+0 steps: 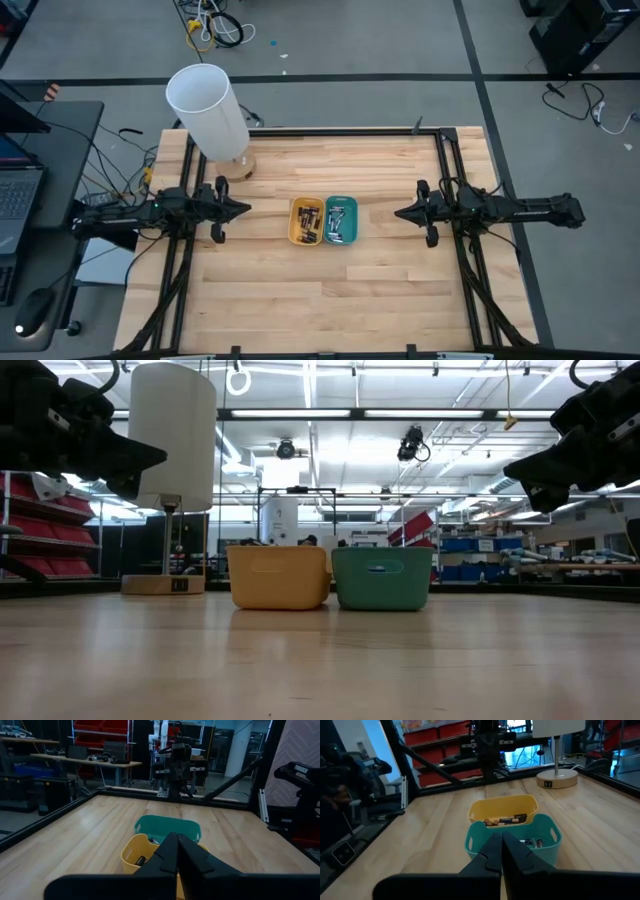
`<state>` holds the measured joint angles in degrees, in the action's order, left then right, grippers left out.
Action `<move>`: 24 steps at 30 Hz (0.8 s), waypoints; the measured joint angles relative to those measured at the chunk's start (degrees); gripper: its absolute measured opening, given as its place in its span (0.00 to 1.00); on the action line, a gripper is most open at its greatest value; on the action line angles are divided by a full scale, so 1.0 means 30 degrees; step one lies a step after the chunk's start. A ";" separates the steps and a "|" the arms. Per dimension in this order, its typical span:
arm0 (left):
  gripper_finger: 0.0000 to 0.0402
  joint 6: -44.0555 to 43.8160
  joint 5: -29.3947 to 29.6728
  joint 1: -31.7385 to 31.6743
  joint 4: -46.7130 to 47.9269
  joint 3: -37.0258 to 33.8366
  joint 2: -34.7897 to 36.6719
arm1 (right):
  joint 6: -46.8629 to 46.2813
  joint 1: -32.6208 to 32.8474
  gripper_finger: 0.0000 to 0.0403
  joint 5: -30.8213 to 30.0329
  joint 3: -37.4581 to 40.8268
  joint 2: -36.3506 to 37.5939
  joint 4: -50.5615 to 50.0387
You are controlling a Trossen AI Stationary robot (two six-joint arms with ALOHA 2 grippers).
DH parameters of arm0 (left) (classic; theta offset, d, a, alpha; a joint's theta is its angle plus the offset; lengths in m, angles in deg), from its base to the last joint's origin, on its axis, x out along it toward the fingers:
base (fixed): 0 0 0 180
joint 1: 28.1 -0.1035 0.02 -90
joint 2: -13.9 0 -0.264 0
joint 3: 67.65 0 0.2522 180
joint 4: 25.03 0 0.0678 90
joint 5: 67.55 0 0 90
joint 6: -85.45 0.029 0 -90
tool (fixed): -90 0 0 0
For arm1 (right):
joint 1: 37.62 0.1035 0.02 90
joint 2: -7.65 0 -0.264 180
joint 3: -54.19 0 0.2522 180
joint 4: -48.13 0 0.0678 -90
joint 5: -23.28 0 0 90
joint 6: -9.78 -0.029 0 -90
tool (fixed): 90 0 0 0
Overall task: Sort batteries
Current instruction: Return to Home Position
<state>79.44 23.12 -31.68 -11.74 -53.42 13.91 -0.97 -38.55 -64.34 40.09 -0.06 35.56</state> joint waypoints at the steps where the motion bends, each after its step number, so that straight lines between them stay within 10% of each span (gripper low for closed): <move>1: 0.03 0.0061 0.0000 0.0000 0.0000 0.0000 0.0000 | -0.0049 0.0000 0.00 -0.0008 0.0000 0.0000 0.0005; 24: 0.03 -0.0424 -0.0264 0.0000 -0.0342 -0.0007 0.0000 | 0.0144 0.0000 0.00 -0.0076 0.0000 0.0000 0.0152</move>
<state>78.16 22.33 -31.68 -12.77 -53.44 13.91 -0.54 -38.55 -64.57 40.09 -0.06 36.02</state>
